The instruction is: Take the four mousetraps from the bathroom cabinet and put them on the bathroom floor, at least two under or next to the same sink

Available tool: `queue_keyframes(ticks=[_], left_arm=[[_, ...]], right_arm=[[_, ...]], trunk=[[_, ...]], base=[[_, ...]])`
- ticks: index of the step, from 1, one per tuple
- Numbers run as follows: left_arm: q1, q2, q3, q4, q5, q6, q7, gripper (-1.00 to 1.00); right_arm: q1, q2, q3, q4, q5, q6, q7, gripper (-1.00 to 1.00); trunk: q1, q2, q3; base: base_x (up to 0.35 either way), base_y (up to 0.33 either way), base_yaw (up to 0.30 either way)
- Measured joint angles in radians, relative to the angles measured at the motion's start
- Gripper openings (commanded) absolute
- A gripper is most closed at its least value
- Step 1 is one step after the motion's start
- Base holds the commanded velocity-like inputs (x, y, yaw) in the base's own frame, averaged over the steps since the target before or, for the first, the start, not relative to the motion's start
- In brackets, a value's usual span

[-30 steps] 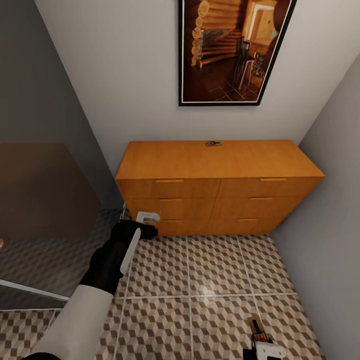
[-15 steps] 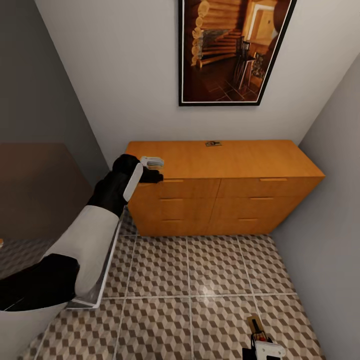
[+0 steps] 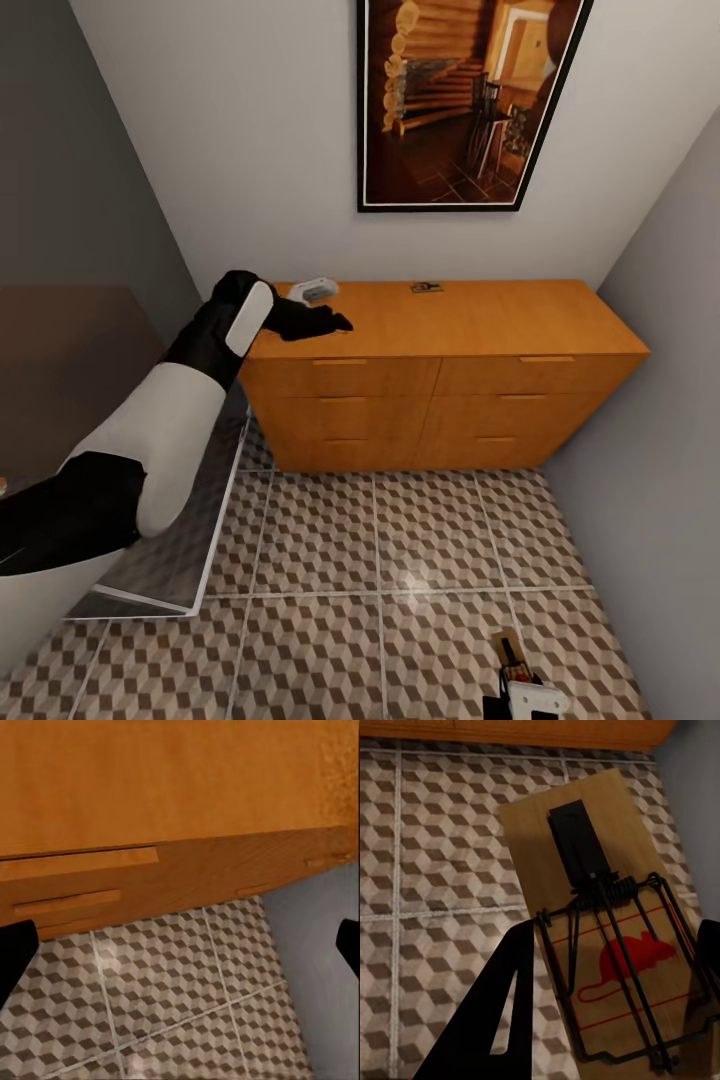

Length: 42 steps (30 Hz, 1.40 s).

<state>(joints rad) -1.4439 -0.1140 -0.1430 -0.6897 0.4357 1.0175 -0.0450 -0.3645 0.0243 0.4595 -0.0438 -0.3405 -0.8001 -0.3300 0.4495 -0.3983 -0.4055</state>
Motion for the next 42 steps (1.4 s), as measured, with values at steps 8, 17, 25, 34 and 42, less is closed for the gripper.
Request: queue_keyframes(ticks=[8,17,25,34,42], left_arm=[[0.0,0.066,-0.106,-0.201,0.048,0.002,-0.43,1.0],[0.0,0.246,-0.461,-0.431,0.031,-0.002,-0.697,1.0],[0.0,0.275,-0.577,-0.52,-0.35,-0.015,-0.982,1.0],[0.0,0.265,-0.601,-0.52,-0.937,-0.083,-1.398,1.0],[0.0,0.24,-0.482,-0.516,-1.034,-0.113,-1.451,1.0]], right_arm=[[0.0,-0.003,0.0,0.0,0.001,0.0,0.033,-1.0],[0.0,-0.006,0.001,0.0,0.002,0.0,0.039,-1.0],[0.0,-0.007,0.001,0.0,0.002,-0.002,0.039,-1.0],[0.0,-0.006,0.001,0.0,0.002,-0.006,0.037,-1.0],[0.0,-0.006,0.0,0.0,0.002,-0.006,0.037,-1.0]], trunk=[[0.0,0.0,0.0],[0.0,0.0,0.0],[0.0,0.0,0.0],[0.0,0.0,0.0],[0.0,0.0,0.0]], base=[[0.0,0.0,0.0],[0.0,0.0,0.0],[0.0,0.0,0.0],[0.0,0.0,0.0],[0.0,0.0,0.0]])
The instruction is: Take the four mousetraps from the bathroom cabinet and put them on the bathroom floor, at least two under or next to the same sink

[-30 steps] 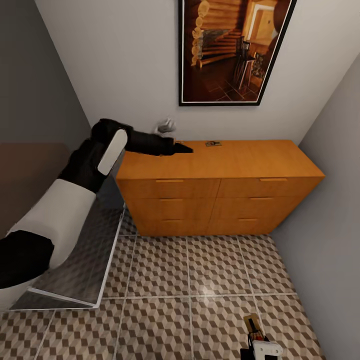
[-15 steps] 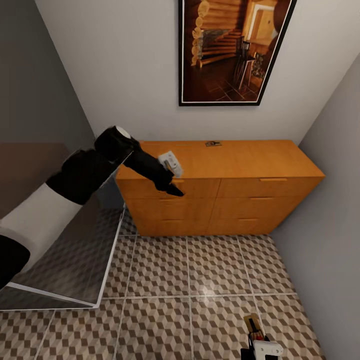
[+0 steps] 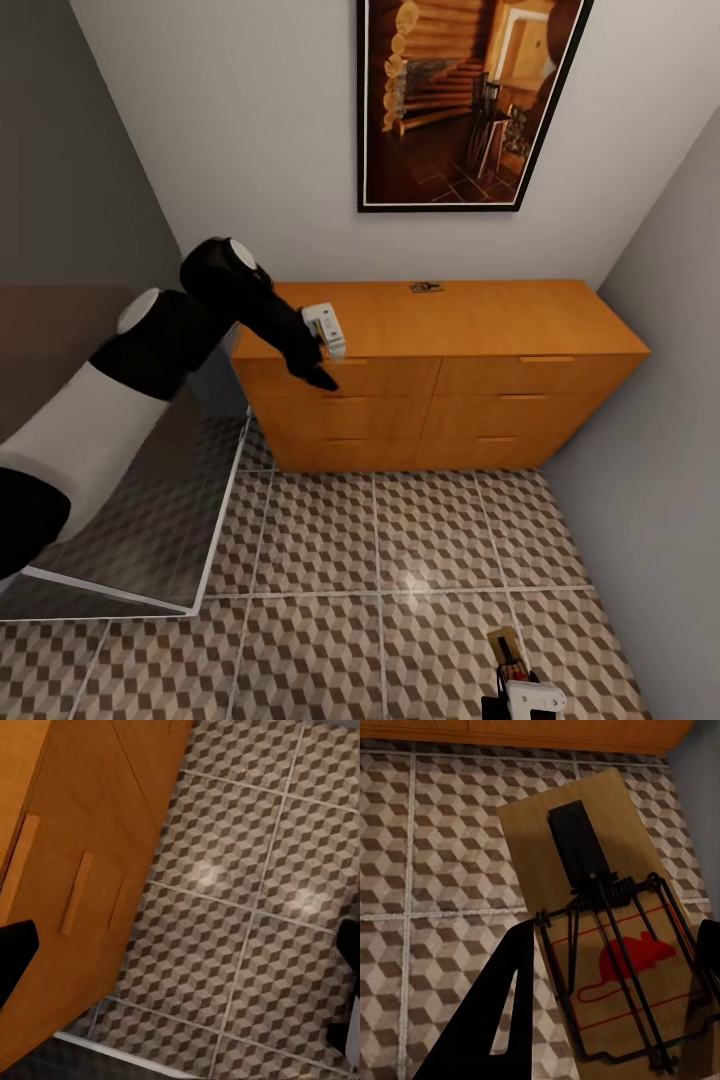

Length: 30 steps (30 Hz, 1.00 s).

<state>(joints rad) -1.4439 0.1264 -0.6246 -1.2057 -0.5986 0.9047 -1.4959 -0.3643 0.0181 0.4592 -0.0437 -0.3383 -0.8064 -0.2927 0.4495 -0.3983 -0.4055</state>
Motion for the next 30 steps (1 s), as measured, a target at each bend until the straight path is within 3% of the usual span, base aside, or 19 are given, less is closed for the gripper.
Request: queue_keyframes(ticks=[2,7,18,30], left_arm=[[0.0,-0.006,0.06,0.004,-0.003,-0.002,-0.003,1.0],[0.0,-0.012,0.128,0.008,-0.005,-0.008,-0.008,1.0],[0.0,-0.01,0.133,-0.003,-0.011,-0.053,-0.066,1.0],[0.0,-0.01,0.132,-0.009,-0.012,-0.055,-0.066,1.0]], right_arm=[[0.0,0.0,0.0,0.0,0.0,0.0,0.0,-1.0],[0.0,0.001,0.0,0.0,-0.002,-0.001,-0.001,-1.0],[0.0,0.002,-0.001,0.0,-0.003,-0.004,-0.004,-1.0],[0.0,0.001,0.0,0.0,-0.003,-0.003,-0.005,-1.0]], trunk=[[0.0,0.0,0.0],[0.0,0.0,0.0],[0.0,0.0,0.007],[0.0,0.0,0.02]], base=[[0.0,0.0,0.0],[0.0,0.0,-0.001],[0.0,0.012,-0.165],[0.091,0.241,-0.208]])
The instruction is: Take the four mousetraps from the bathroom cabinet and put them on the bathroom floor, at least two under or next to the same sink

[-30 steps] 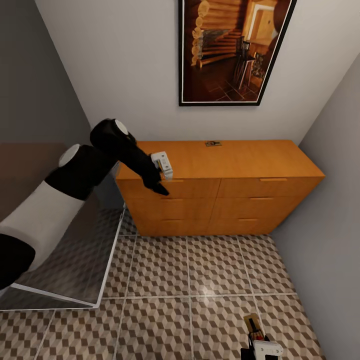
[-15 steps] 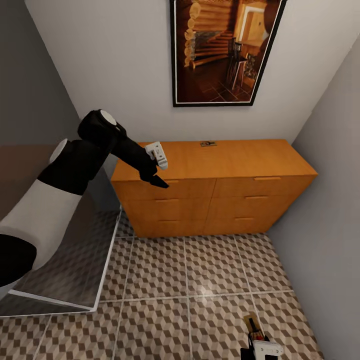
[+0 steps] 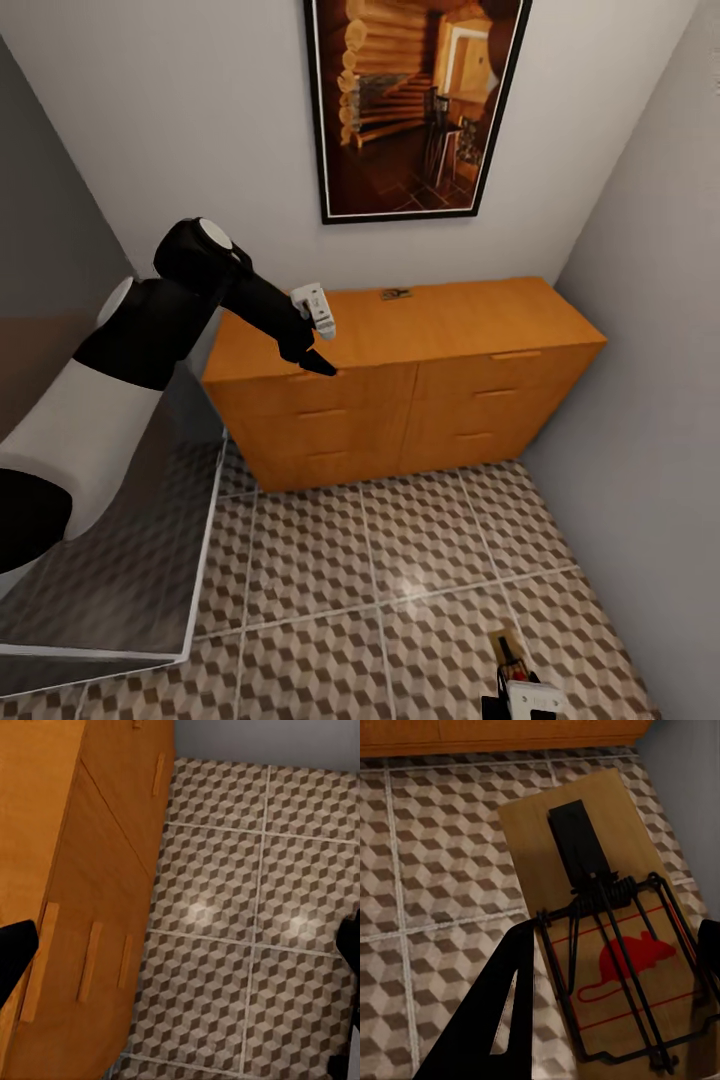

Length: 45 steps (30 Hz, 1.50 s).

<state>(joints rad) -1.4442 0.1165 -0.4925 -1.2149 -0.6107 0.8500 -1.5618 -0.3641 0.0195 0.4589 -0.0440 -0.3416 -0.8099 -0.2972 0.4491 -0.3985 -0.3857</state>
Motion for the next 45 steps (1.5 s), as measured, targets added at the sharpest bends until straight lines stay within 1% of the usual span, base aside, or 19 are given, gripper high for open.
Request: queue_keyframes(ticks=[4,11,18,20,22,23,24,26,29,33,41,45], left_arm=[[0.0,0.0,0.0,0.001,0.0,0.0,0.0,1.0],[0.0,-0.001,-0.002,0.0,0.0,0.0,0.0,1.0],[0.0,-0.001,-0.002,0.0,0.0,0.0,0.0,1.0],[0.0,-0.001,-0.004,0.0,0.0,0.0,0.0,1.0],[0.0,0.0,-0.005,0.0,-0.001,0.0,0.0,1.0],[0.0,0.0,-0.006,0.0,-0.001,0.0,0.0,1.0],[0.0,0.001,-0.006,0.0,-0.001,0.0,0.0,1.0],[0.0,0.001,-0.006,0.0,-0.001,0.0,0.0,1.0],[0.0,0.002,-0.006,0.0,-0.001,-0.001,0.0,1.0],[0.0,0.002,-0.007,0.0,-0.001,-0.001,0.0,1.0],[0.0,0.005,-0.008,0.0,-0.001,-0.002,0.0,1.0],[0.0,0.005,-0.008,0.0,0.0,-0.001,0.0,1.0]], right_arm=[[0.0,0.0,0.0,0.0,0.0,0.0,0.0,-1.0],[0.0,0.002,0.0,0.0,0.0,-0.001,0.0,-1.0],[0.0,0.003,0.0,0.001,0.002,-0.007,0.0,-1.0],[0.0,0.003,0.001,0.01,0.005,-0.055,0.001,-1.0],[0.003,0.002,0.0,0.019,0.004,-0.134,-0.001,-1.0],[0.011,0.0,-0.001,0.022,0.004,-0.175,-0.003,-1.0],[0.019,-0.001,-0.001,0.023,0.005,-0.191,-0.003,-1.0],[0.061,-0.004,-0.001,0.026,0.005,-0.234,-0.004,-1.0],[0.102,-0.005,-0.001,0.027,0.005,-0.235,-0.004,-1.0],[0.123,-0.003,0.001,0.026,0.008,-0.234,-0.003,-1.0],[0.127,0.0,0.002,0.024,0.007,-0.235,-0.002,-1.0],[0.127,0.003,0.001,0.022,0.005,-0.234,-0.005,-1.0]], trunk=[[0.0,0.0,0.004],[0.0,0.0,0.012],[0.0,0.0,0.019],[0.0,0.0,0.019],[0.0,0.0,0.019],[0.0,0.0,0.019],[0.0,0.0,0.019],[0.0,0.0,0.019],[0.0,0.0,0.019],[0.0,0.0,0.02],[0.0,0.0,0.02],[0.0,0.0,0.019]], base=[[0.252,0.178,-0.205],[0.297,0.03,-0.204],[0.084,0.002,-0.155],[0.009,0.0,-0.028],[0.004,0.0,-0.011],[0.002,0.0,-0.007],[0.001,0.0,-0.005],[0.001,0.0,-0.003],[0.0,0.0,0.0],[0.0,0.0,0.0],[0.0,0.002,0.0],[0.0,0.132,0.0]])
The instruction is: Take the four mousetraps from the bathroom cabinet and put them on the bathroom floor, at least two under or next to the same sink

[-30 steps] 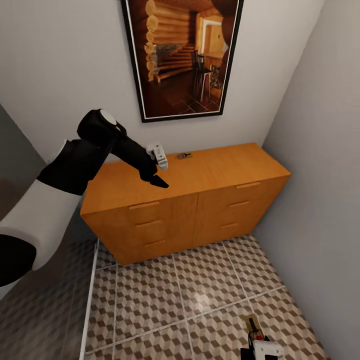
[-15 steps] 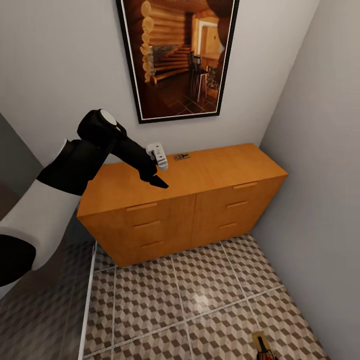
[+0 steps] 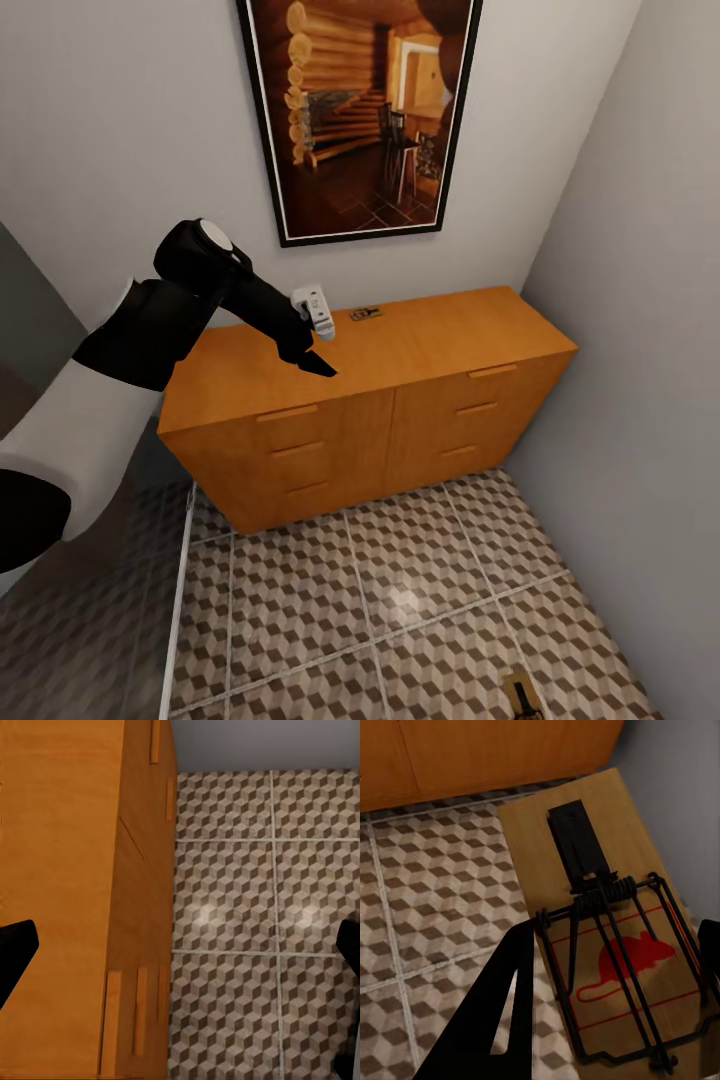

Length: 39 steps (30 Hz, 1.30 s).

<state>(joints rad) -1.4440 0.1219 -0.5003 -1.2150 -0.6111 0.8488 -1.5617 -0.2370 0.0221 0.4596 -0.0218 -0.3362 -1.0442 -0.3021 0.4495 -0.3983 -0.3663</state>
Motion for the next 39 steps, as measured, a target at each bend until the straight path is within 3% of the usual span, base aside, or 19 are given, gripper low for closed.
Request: queue_keyframes(ticks=[15,23,27,39], left_arm=[[0.0,-0.001,-0.022,0.004,-0.001,0.001,0.0,1.0],[0.0,-0.005,-0.026,0.01,-0.001,0.001,0.0,1.0],[0.0,-0.004,-0.051,0.01,-0.001,0.001,0.0,1.0],[0.0,0.0,-0.061,0.006,-0.001,0.001,0.0,1.0]], right_arm=[[0.0,0.003,0.0,0.001,-0.002,0.0,0.001,-1.0],[0.0,0.02,0.0,0.002,-0.001,0.0,0.0,-1.0],[0.0,0.023,0.0,0.003,-0.001,0.0,-0.001,-1.0],[0.0,0.024,-0.001,0.003,0.0,0.0,-0.001,-1.0]], trunk=[[0.0,0.0,0.008],[-0.001,0.0,0.018],[-0.001,0.0,0.018],[0.0,0.0,0.019]], base=[[0.069,0.222,-0.042],[0.307,0.03,-0.079],[0.299,0.001,-0.008],[0.039,0.0,0.0]])
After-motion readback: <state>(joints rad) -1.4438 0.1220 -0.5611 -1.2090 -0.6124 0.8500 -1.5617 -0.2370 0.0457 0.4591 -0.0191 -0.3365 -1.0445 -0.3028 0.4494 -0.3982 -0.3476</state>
